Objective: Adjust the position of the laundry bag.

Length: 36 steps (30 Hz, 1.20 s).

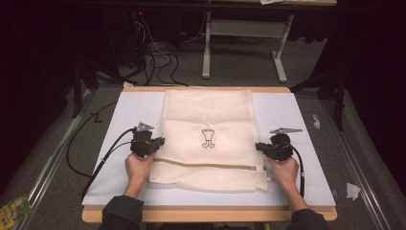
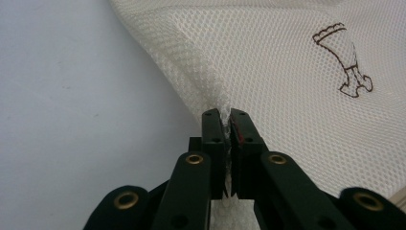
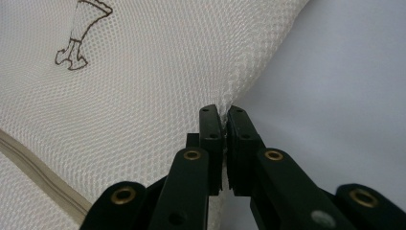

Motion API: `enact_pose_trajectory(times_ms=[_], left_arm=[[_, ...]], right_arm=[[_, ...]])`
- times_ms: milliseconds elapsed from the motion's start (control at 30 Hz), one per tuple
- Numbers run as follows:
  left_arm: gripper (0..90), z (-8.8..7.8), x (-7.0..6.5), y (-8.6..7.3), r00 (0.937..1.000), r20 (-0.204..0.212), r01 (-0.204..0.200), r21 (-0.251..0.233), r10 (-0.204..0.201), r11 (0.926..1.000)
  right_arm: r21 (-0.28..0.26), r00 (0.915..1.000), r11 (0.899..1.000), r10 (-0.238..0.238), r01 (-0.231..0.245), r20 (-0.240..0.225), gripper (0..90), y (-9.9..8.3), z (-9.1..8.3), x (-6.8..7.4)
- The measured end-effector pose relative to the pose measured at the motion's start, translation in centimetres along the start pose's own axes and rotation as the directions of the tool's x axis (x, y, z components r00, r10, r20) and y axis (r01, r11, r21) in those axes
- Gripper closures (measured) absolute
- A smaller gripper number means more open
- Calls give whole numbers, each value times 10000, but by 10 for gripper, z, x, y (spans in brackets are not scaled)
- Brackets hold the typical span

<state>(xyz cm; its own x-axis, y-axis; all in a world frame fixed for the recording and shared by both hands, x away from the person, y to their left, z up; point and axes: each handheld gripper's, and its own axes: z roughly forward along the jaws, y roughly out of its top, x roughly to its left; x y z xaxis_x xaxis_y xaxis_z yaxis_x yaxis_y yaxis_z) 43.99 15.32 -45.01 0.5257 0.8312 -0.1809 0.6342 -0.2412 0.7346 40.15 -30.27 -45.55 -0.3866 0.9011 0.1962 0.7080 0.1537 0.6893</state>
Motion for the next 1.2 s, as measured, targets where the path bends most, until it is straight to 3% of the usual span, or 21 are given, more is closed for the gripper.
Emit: enact_pose_trajectory(times_ms=[300,533,967,1067,1200], left_arm=[[864,13,-19,7,9996,282,-94,-16,94,10000],[862,21,-24,5,9992,390,28,47,-30,10000],[799,25,-27,-2,9987,-72,-510,181,512,9985],[724,26,-27,-4,9980,-202,-602,203,606,9980],[639,24,-28,-6,9965,-383,-740,124,745,9972]], right_arm=[[-117,9992,9997,228,-224,342,874,-10,-15,-18],[-139,9982,9990,419,-413,421,873,-17,-22,-29],[-40,9982,9996,272,-271,530,844,-18,-20,-27],[-57,9981,9996,266,-264,552,827,-18,-19,-27],[-157,9977,9995,292,-283,607,717,-18,-19,-27]])
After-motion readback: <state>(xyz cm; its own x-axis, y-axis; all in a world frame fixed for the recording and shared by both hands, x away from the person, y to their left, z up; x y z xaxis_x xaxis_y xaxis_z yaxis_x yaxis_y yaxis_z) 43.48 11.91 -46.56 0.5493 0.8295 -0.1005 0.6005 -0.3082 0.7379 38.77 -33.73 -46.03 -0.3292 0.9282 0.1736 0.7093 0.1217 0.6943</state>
